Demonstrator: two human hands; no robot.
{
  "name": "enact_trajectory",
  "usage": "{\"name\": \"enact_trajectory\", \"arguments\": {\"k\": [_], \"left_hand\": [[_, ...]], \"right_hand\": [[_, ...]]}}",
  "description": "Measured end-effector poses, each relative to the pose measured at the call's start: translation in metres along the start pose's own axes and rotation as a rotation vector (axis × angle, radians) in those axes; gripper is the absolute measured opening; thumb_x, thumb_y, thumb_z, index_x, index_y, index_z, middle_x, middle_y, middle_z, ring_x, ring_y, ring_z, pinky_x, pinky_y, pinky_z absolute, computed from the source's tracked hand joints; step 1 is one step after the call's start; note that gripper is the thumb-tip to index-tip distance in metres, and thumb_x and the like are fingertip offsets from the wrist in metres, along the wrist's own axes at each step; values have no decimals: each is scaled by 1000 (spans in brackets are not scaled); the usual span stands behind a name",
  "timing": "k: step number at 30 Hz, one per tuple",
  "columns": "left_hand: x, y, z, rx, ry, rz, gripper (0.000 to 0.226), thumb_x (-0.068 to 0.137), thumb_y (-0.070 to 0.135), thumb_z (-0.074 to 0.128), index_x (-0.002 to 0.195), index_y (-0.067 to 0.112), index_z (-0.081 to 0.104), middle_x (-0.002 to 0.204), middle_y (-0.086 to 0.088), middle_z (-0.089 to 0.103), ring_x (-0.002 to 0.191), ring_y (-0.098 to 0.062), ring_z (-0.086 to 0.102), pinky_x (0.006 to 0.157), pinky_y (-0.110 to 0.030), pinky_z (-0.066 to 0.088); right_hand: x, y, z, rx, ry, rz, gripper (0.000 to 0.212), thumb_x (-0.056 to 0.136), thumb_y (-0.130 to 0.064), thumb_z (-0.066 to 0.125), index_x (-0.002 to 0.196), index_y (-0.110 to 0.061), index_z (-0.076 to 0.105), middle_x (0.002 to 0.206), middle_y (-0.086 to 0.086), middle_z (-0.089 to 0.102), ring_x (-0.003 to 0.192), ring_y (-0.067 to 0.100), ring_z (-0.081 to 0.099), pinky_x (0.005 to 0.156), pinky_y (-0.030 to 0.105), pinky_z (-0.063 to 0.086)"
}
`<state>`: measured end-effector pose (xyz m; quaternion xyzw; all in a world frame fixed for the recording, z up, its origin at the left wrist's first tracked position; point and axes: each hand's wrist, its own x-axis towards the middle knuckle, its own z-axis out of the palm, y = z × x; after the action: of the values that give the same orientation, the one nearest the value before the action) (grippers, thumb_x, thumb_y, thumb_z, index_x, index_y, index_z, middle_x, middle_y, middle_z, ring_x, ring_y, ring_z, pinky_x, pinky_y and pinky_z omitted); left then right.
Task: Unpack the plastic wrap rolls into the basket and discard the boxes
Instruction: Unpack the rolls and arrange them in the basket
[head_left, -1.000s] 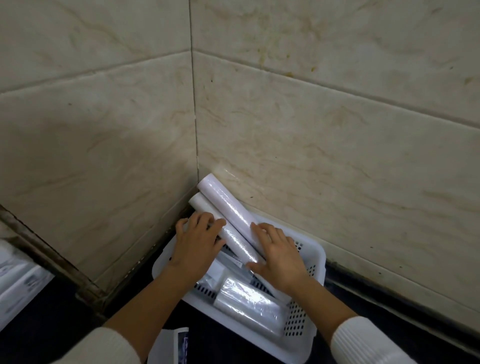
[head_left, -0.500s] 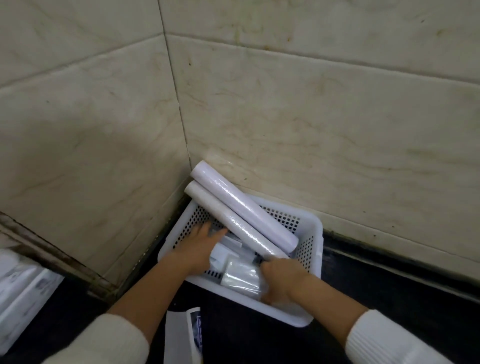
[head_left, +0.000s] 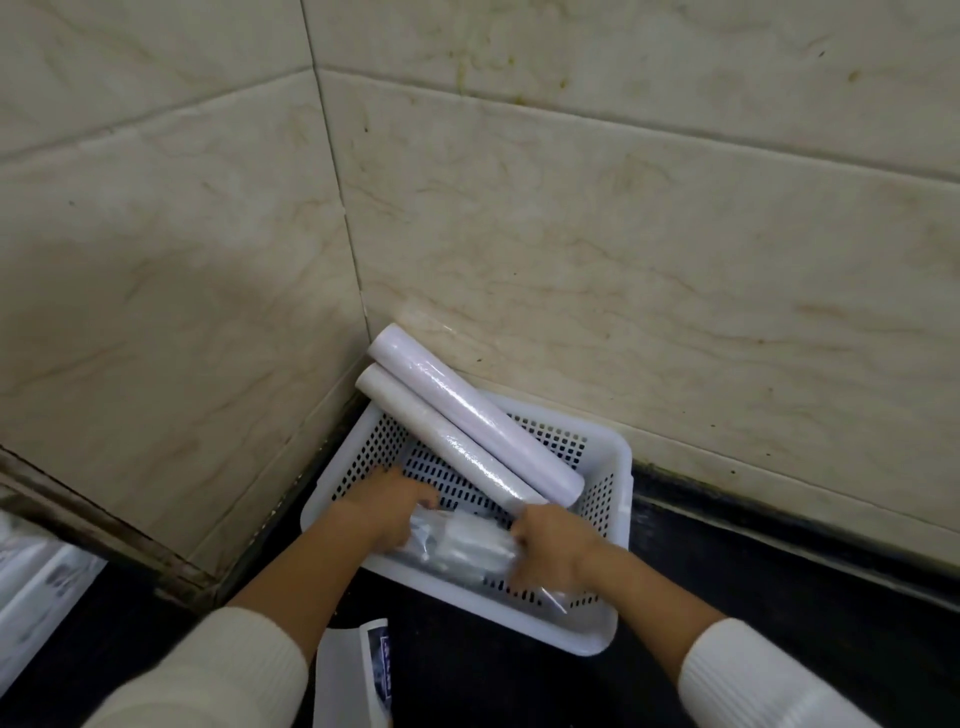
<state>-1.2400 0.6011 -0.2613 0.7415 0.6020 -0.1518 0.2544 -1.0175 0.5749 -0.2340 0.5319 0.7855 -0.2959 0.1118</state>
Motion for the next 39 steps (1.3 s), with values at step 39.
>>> {"name": "enact_trajectory", "arguments": {"k": [39], "left_hand": [[-92,-10,42,-629,603,-322,62,101,34,34,154,17,7,161,-7,11,145,-29,11,117,-42,16]], "right_hand": [[53,-78,5,-58,8,-6,64,75,-46,73,126,-13,55,124,5,61,111,28,58,96,40,48]]}}
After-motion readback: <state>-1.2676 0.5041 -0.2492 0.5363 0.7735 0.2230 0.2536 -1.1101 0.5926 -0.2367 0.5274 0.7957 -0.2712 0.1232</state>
